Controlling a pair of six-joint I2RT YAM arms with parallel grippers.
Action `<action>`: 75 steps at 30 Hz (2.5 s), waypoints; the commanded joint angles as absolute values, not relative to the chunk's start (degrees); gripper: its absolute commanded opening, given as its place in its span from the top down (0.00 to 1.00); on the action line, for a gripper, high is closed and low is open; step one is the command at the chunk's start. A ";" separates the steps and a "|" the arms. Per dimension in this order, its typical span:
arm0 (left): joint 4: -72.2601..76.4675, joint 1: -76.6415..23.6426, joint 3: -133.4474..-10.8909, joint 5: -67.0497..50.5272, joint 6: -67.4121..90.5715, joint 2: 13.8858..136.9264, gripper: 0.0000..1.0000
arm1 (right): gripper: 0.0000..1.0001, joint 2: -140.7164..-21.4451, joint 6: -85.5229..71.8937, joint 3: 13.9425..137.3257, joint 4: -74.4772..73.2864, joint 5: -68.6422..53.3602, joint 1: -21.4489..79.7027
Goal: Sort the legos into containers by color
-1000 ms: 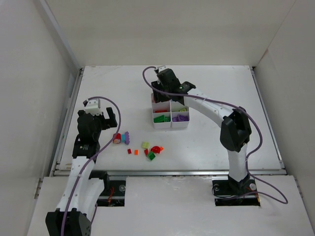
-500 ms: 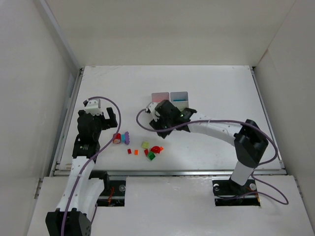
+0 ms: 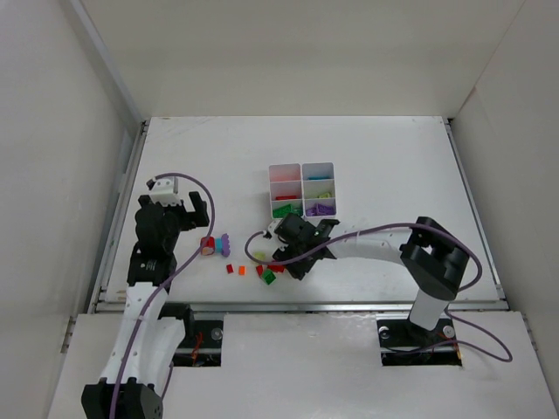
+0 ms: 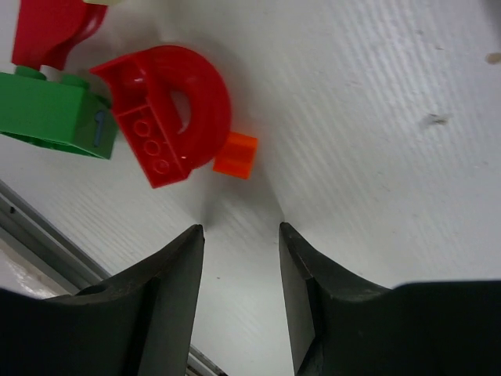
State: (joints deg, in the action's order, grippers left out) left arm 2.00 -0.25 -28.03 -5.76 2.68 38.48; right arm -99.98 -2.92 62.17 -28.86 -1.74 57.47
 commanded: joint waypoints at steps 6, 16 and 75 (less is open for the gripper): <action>4.31 0.00 -27.33 -6.15 3.43 34.89 0.00 | 0.51 -105.19 -5.45 66.70 -24.08 -1.67 58.10; 3.78 0.00 -27.33 -5.63 3.43 34.37 0.00 | 0.62 -108.02 -6.50 69.87 -25.22 -0.01 58.10; 5.36 4.75 -26.19 -8.26 2.90 37.88 0.00 | 0.73 -118.83 -1.76 111.18 -35.60 14.33 42.36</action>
State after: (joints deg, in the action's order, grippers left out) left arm 2.72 4.51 -25.96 -6.17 2.66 38.04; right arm -120.01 -2.22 108.71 -36.47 14.79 42.17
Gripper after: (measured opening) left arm 0.997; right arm 0.240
